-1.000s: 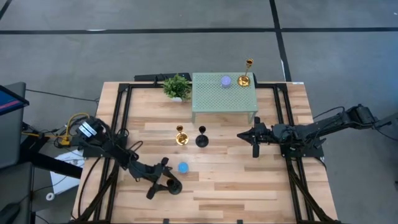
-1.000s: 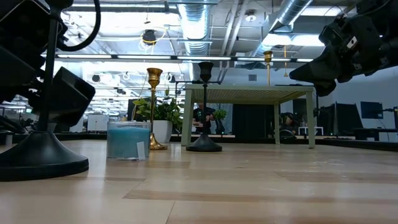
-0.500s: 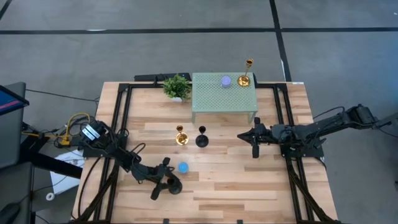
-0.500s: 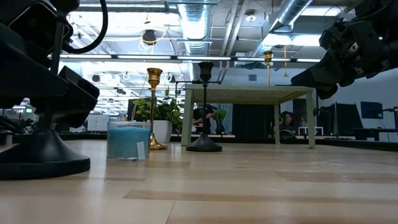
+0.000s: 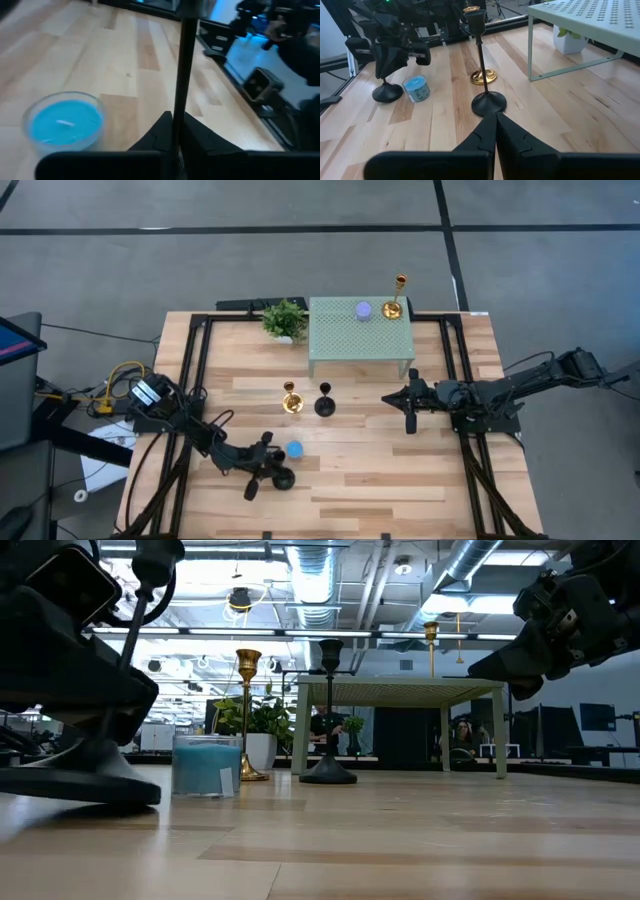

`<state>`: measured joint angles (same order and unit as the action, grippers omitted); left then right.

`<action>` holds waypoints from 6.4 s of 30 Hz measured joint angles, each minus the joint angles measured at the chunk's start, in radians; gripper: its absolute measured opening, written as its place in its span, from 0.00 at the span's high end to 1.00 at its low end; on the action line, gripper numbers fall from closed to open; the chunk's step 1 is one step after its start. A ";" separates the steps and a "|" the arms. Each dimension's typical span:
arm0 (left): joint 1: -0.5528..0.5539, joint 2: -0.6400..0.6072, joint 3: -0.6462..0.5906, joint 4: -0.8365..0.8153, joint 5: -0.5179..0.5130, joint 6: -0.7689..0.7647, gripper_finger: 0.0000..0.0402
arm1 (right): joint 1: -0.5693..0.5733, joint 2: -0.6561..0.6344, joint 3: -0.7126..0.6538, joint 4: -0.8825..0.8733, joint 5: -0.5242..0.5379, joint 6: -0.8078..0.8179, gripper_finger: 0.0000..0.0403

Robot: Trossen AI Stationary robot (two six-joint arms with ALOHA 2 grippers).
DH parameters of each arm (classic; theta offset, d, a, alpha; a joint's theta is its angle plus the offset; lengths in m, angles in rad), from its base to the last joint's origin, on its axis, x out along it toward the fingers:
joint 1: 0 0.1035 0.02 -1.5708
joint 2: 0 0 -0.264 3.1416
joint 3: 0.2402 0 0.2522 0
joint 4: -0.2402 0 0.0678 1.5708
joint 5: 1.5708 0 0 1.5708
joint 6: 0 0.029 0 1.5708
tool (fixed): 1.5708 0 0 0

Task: Pick & Place candle stick holders
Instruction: Put the bottom black scented candle on the shelf, then align the golden candle holder with the other golden candle holder on the shelf

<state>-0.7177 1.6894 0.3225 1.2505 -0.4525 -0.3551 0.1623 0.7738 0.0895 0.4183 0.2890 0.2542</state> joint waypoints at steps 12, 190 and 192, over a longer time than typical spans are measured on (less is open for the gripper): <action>-0.002 -0.002 0.045 -0.007 -0.179 0.005 0.95 | 0.000 0.000 0.000 -0.034 0.000 0.000 1.00; 1.011 -0.904 0.332 -1.458 0.845 0.553 0.98 | -0.002 0.000 0.000 -0.058 0.027 -0.017 1.00; 1.003 -0.968 0.288 -1.454 0.844 0.539 0.99 | -0.002 0.000 0.000 -0.058 0.027 -0.017 1.00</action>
<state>0.2855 0.7217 0.6109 -0.2040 0.3917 0.1842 0.1604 0.7742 0.0892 0.3600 0.3157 0.2375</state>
